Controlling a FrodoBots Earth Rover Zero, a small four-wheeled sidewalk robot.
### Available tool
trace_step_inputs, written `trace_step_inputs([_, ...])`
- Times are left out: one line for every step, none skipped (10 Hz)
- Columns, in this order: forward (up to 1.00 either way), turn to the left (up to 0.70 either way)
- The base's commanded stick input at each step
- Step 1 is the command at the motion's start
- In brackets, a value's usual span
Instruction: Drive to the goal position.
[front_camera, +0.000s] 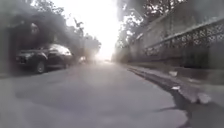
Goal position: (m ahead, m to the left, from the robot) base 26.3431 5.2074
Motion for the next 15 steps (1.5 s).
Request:
trace_step_inputs([1.00, -0.17])
trace_step_inputs([1.00, -0.39])
trace_step_inputs([1.00, -0.22])
trace_step_inputs([1.00, 0.01])
trace_step_inputs([1.00, 0.01])
trace_step_inputs([1.00, 0.01])
trace_step_inputs([1.00, -0.07])
trace_step_inputs([1.00, -0.39])
trace_step_inputs([1.00, -0.39])
trace_step_inputs([1.00, -0.04])
trace_step_inputs([1.00, 0.01])
trace_step_inputs([1.00, 0.01])
trace_step_inputs([1.00, 0.01])
trace_step_inputs([1.00, 0.01])
trace_step_inputs([1.00, 0.01])
